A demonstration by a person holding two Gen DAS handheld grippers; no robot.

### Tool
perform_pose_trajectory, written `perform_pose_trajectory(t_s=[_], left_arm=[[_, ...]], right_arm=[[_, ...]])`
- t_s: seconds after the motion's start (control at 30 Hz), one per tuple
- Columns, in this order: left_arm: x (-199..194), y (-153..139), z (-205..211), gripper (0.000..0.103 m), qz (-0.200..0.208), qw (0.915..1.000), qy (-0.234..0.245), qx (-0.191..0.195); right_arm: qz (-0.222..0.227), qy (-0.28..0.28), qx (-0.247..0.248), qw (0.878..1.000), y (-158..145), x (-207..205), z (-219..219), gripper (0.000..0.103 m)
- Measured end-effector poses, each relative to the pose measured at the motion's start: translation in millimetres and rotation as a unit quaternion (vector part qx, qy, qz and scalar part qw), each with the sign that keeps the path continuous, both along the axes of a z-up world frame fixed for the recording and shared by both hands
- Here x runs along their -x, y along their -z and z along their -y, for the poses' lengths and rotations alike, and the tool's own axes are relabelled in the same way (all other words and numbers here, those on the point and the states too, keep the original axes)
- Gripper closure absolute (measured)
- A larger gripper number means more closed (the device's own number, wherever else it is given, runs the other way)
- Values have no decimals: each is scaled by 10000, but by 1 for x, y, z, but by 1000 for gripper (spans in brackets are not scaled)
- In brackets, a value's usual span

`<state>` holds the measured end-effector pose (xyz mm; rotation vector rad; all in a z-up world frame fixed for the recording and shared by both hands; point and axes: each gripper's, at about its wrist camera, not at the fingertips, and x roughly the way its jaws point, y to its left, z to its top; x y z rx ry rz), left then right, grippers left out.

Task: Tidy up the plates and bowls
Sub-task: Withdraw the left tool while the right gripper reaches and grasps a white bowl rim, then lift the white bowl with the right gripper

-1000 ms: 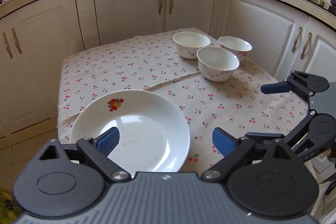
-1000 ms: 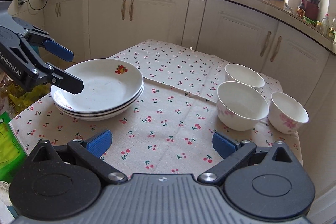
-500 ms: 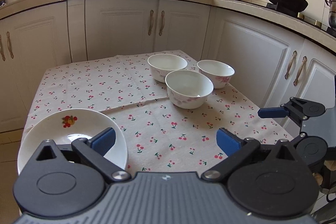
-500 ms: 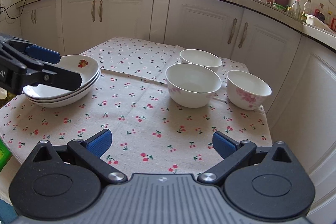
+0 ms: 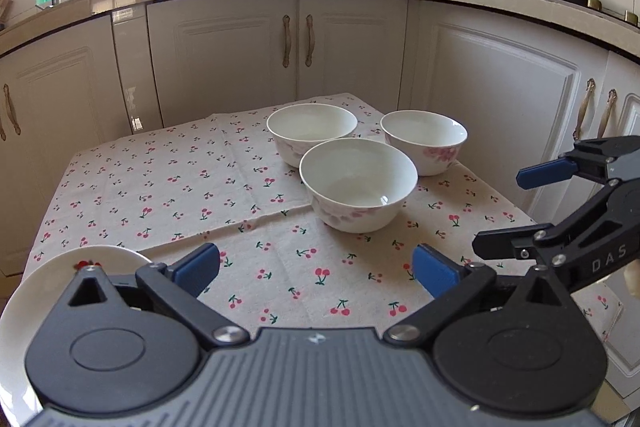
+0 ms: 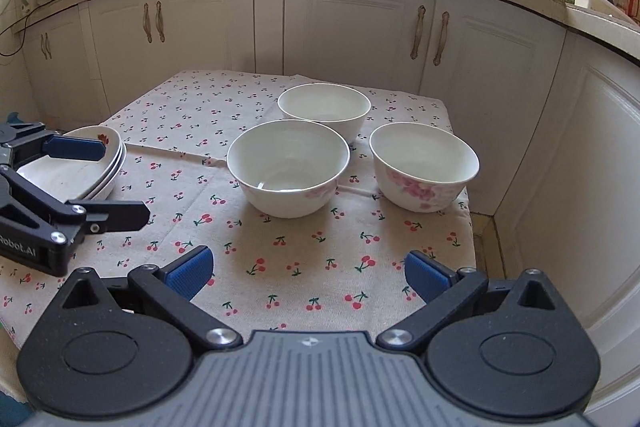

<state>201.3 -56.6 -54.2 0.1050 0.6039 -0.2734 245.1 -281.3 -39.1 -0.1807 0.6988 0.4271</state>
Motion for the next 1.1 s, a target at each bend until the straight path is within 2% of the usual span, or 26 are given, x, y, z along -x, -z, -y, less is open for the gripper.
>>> perform_pose_trajectory(t_s=[0.13,0.3,0.47,0.8,1.1], left_arm=[[-17,7,12,2,-26,10000,-78,-48],[-36,16,20,2,-163,9998,-13,67],[-54,22,28,2,-93,10000,7,-7],[-74,33,43,4,-74,9999,156,14],[-80,40,48,15,-125,9995,258,110]], right_arm=[[-152,-207,-82,9996,-2,-24,0,0],[-296,-440,-256,9983,-8,-56,-2,0],[-315,-674,-83,9972,-5,-82,-15,0],[-325,-1090,-42,9935,6,-120,-36,1],[-445,-1250,98,9911,14,-143,-50,14]])
